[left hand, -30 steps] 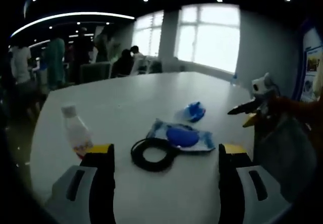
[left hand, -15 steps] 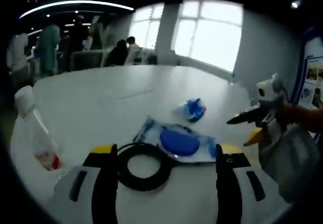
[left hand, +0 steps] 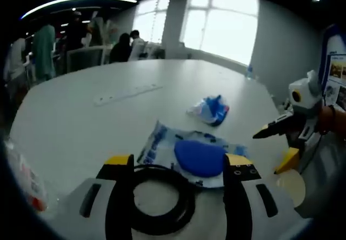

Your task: Arrange the tabletop items into an orderly group along one side of the table until the central work area is clear of visible clutter.

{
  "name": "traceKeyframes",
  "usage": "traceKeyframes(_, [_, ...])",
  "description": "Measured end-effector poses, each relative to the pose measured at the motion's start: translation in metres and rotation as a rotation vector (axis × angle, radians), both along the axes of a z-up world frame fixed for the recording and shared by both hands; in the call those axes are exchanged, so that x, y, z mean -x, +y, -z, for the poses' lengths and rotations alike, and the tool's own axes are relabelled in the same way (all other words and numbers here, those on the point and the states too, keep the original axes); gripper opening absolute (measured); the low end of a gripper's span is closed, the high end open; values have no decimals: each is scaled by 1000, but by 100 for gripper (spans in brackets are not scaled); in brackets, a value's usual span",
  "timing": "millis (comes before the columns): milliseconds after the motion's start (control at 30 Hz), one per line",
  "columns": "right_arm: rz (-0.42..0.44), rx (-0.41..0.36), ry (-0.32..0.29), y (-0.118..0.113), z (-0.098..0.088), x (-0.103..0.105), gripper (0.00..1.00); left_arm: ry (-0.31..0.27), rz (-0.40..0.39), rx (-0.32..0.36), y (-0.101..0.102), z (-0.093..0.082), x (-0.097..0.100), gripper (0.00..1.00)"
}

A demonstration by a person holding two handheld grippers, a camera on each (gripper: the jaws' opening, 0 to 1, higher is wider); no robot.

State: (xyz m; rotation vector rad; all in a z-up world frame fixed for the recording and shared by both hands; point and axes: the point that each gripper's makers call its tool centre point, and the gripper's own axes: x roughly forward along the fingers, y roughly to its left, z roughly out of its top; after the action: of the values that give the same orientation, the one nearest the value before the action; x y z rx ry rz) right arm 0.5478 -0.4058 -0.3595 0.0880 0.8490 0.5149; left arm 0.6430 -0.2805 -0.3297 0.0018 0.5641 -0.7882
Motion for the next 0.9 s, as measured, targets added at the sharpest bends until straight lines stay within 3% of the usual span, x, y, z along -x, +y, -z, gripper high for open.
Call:
traceKeyframes(33, [-1,-5,10,3,2,0,84,27,-2,11,-1,3,-2,58])
traceKeyframes(100, [8,-7,30,5,7,-1,84,19,3,-10,-2,7,-7,54])
traceKeyframes(167, [11,-9,34,6,10,-3,83,26,10,-54,0,15,-12,56])
traceKeyframes(433, [65,-29,94,11,24,-5,70,37,-9,-108,4,31,-34,54])
traceKeyframes(633, [106,-45,130,15,28,-3,52,62,-8,-144,2,38,-45,36])
traceKeyframes(767, [131,-80,155,19,27,-3,46,77,41,-240,5,47,-44,31])
traceKeyframes(900, [169,-71,176,14,29,-5,40,122,45,-262,4,57,-44,27])
